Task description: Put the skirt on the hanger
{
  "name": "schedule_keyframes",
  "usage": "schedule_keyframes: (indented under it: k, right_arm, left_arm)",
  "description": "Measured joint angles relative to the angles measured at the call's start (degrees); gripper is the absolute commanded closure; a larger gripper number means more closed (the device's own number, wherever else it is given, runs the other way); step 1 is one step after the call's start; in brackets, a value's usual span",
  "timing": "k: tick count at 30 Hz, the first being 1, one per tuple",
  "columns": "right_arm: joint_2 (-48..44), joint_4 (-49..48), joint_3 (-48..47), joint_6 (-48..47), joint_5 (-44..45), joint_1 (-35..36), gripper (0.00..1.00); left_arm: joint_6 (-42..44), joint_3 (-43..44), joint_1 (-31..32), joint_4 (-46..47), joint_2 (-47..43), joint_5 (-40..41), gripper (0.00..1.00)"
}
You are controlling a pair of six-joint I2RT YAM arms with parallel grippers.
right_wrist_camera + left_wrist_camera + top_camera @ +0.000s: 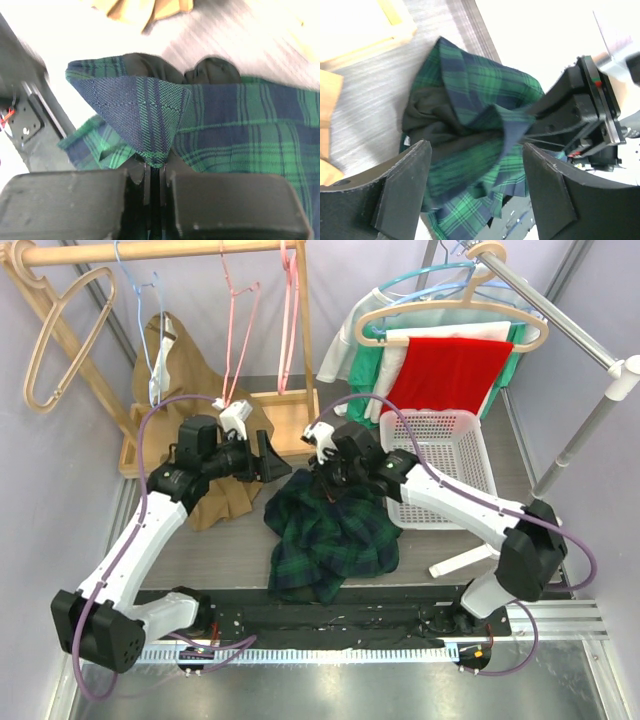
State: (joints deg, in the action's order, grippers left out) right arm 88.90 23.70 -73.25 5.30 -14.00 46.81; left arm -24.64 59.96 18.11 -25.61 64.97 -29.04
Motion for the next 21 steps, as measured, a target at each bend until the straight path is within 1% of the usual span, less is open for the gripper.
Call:
schedule_keyframes:
  k: [4,8,10,12,15,21]
  right_arm:
    - [-6.25,0.31,5.49,-0.44,-0.17,-0.02,0.99]
    - [-13.73,0.98,10.75,-0.26,0.02,-0.04,0.99]
    - [-18.03,1.09,14.01,0.44,0.04,-0.04,0.99]
    - [-21.79,1.14,17.33,1.60,-0.02,-0.04,0.99]
    - [-24.26,1.40,21.27,3.80,0.20,-0.04,0.99]
    - [-24.48,2.01,26.82,8.68,1.53,-0.04,0.99]
  left_arm:
    - [-0.44,-0.24,0.00,0.17,-2.49,1.42,0.20]
    - [-1.55,-2.16,0.00,0.44,-3.85,3.13,0.25]
    - [-2.21,-3.85,0.00,0.20,-3.21,3.50,0.29]
    - [-2.58,-5.38,0.00,-0.55,-1.57,3.50,0.31]
    - [-3.30,-7.76,0.00,-1.86,1.77,3.48,0.32]
    - [-4.33,-11.47,0.02,-3.74,8.87,2.95,0.32]
